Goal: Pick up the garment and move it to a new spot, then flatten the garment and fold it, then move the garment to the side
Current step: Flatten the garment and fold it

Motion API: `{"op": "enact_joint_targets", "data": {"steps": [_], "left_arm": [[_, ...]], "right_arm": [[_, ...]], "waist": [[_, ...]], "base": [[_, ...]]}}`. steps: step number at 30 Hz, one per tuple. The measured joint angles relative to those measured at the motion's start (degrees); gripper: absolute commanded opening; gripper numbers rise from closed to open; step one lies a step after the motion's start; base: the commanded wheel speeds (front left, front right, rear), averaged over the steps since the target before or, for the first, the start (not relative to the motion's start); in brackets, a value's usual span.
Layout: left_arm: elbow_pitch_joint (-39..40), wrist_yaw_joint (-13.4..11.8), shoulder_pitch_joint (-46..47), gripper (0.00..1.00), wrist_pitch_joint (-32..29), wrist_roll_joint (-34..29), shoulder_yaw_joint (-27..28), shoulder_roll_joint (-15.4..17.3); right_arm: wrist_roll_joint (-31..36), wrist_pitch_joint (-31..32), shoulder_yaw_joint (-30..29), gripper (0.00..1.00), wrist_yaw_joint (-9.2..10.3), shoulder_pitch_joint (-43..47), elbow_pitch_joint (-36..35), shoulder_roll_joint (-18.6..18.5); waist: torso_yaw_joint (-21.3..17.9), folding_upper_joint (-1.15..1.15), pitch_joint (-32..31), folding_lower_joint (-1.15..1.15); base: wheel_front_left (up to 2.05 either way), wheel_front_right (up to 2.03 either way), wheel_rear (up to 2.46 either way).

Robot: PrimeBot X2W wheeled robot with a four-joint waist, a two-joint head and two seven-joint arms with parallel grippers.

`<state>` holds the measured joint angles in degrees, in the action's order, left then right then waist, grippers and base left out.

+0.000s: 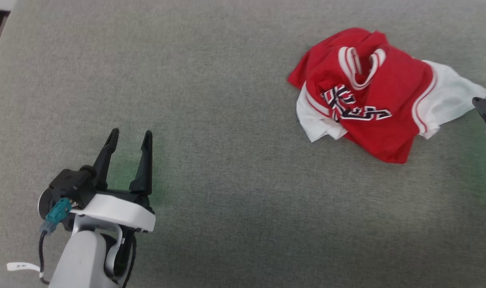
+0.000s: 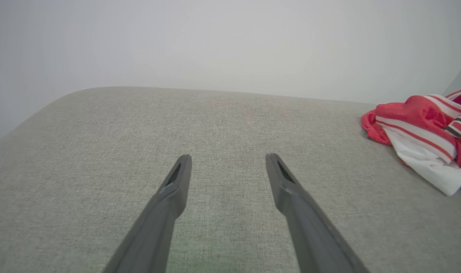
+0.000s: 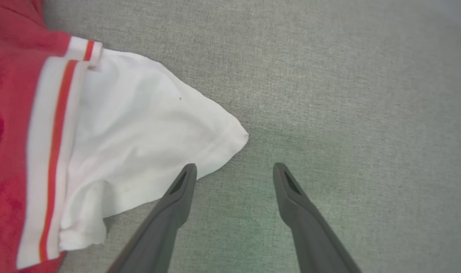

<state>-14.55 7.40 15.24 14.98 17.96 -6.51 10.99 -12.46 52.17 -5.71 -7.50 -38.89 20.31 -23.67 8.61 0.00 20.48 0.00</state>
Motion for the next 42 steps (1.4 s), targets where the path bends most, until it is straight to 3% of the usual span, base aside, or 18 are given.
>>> {"op": "enact_joint_targets", "data": {"steps": [8,13,15,16,23,27,39,42], "left_arm": [[0.1,0.0,3.0,1.00,0.0,0.7,-1.1,-1.2],[0.3,0.0,3.7,1.00,0.0,0.9,-1.5,-1.7],[0.3,0.0,3.8,1.00,0.0,1.3,-1.6,-1.8],[0.3,0.0,3.9,1.00,0.0,1.3,-1.7,-1.8],[0.9,0.0,4.3,1.00,0.0,1.9,-1.8,-1.6],[1.6,0.0,4.4,1.00,0.0,1.9,-2.0,-1.4],[3.6,0.0,4.9,1.00,0.0,2.1,-3.2,0.2],[3.8,0.0,5.1,1.00,0.0,2.2,-3.3,0.7]], "right_arm": [[-0.2,13.3,1.5,1.00,0.00,-5.0,3.9,-0.7],[-0.1,14.5,0.2,0.99,0.00,-5.5,4.3,-0.3],[0.1,14.5,0.6,0.11,0.00,-5.6,4.2,-0.5],[0.0,14.4,0.6,0.00,0.00,-5.6,4.2,-0.5],[0.4,10.2,-0.2,0.00,-0.18,-5.8,4.0,-0.8],[1.5,7.5,-3.4,0.00,-0.16,-5.8,4.2,-3.0],[6.1,2.9,-20.1,0.00,-0.15,-0.5,3.7,-11.2],[8.6,2.2,-25.3,0.00,-0.14,0.7,2.1,-11.1]], "waist": [[2.3,0.00,3.8,0.00],[3.3,0.00,5.2,0.00],[3.5,0.00,5.5,0.00],[3.6,0.00,5.6,0.00],[2.9,0.00,5.7,0.00],[2.3,0.00,5.5,0.00],[0.8,0.00,5.5,0.00],[0.5,0.00,5.6,0.00]], "base": [[0.00,0.00,0.00],[0.00,0.00,0.00],[0.00,0.00,0.00],[0.00,0.00,0.00],[0.00,0.00,0.00],[0.00,0.00,0.00],[0.00,0.00,0.00],[0.00,0.00,0.00]]}}
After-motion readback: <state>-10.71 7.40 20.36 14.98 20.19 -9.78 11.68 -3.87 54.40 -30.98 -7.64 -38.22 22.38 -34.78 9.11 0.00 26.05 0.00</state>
